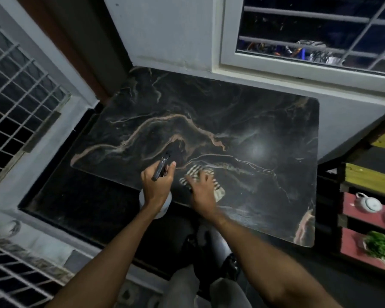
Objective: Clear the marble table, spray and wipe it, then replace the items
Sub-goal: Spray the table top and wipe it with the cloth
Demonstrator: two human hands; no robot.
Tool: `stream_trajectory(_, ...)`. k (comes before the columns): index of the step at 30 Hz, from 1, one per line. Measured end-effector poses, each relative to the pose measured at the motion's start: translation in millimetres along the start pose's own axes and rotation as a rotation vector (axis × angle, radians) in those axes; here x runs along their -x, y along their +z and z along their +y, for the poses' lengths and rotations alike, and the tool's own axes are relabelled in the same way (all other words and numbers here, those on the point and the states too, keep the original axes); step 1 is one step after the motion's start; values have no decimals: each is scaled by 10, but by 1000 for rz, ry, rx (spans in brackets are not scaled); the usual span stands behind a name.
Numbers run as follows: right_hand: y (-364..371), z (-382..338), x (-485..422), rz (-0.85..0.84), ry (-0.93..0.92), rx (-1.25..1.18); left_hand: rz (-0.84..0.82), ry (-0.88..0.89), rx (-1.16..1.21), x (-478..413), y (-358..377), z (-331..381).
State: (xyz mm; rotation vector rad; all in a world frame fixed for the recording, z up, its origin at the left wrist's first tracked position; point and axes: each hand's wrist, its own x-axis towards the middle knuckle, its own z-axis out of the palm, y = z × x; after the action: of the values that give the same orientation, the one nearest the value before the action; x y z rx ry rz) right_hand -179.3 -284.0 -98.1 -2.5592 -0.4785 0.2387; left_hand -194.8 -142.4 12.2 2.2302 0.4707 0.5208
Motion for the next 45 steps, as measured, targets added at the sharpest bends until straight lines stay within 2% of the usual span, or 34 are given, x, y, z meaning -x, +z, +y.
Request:
stream_trajectory(3, 242, -340, 258, -149, -192, 27, 10, -14, -31, 27, -168, -144)
stream_trajectory(7, -32, 116, 514, -179, -224, 151, -35, -28, -3, 41, -207, -256)
stream_trajectory(10, -411, 658, 936, -63, -12, 182, -92, -25, 45, 52, -132, -285)
stream_trajectory(13, -697, 1113, 1331, 139, 371, 110, -143, -33, 68, 64, 6, -243)
stream_trajectory(15, -668, 1135, 1307, 261, 647, 80, -186, -32, 106, 84, 95, -171)
stream_trajectory(16, -593, 1021, 1212, 289, 707, 62, -207, -28, 117, 93, 131, -131)
stream_trajectory(18, -376, 701, 1008, 263, 635, -18, -256, 7, 127, 136, 234, -27)
stream_trajectory(21, -83, 315, 899, 68, 271, 27, -312, 48, 114, 200, 379, 128)
stream_trajectory(22, -91, 349, 936, 46, 208, 33, -327, 57, 108, 232, 431, 186)
stream_trajectory(25, -344, 748, 1210, 113, 291, 52, -363, 49, 117, 307, 578, 347)
stream_trajectory(30, -1057, 1780, 1941, 354, 759, -16, -389, 71, 152, 515, 845, 743)
stream_trajectory(32, -1202, 1950, 1989, 431, 862, -42, -376, 79, 154, 583, 969, 892)
stream_trajectory(33, -1250, 1980, 1964, 456, 861, -55, -365, 88, 160, 622, 1072, 999)
stream_trajectory(35, -1194, 1867, 1833, 457, 730, -79, -358, 102, 178, 664, 1212, 1118)
stream_trajectory(38, -970, 1782, 1631, 247, 326, -15, -337, 115, 174, 719, 1447, 1293)
stream_trajectory(40, -922, 1913, 1489, 134, 163, 90, -329, 128, 179, 735, 1560, 1372)
stream_trajectory(42, -1071, 2175, 1290, 131, 213, 92, -318, 125, 184, 727, 1690, 1453)
stream_trajectory(45, -1416, 2580, 949, 202, 437, 36, -312, 113, 167, 683, 1847, 1549)
